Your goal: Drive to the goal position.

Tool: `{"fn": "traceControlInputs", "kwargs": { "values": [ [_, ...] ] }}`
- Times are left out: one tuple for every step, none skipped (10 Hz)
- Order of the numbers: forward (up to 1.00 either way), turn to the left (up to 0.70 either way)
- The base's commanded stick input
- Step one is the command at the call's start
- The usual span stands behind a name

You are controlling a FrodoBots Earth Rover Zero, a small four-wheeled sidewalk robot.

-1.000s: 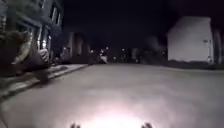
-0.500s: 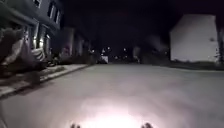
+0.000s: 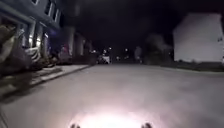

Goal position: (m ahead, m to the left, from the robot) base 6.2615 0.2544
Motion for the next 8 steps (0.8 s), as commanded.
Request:
{"fn": "traceControlInputs", "kwargs": {
  "values": [
    [1.0, -0.09],
    [1.0, -0.15],
    [1.0, -0.2],
    [1.0, -0.26],
    [1.0, -0.31],
    [1.0, -0.37],
    [1.0, -0.33],
    [1.0, -0.19]
  ]
}}
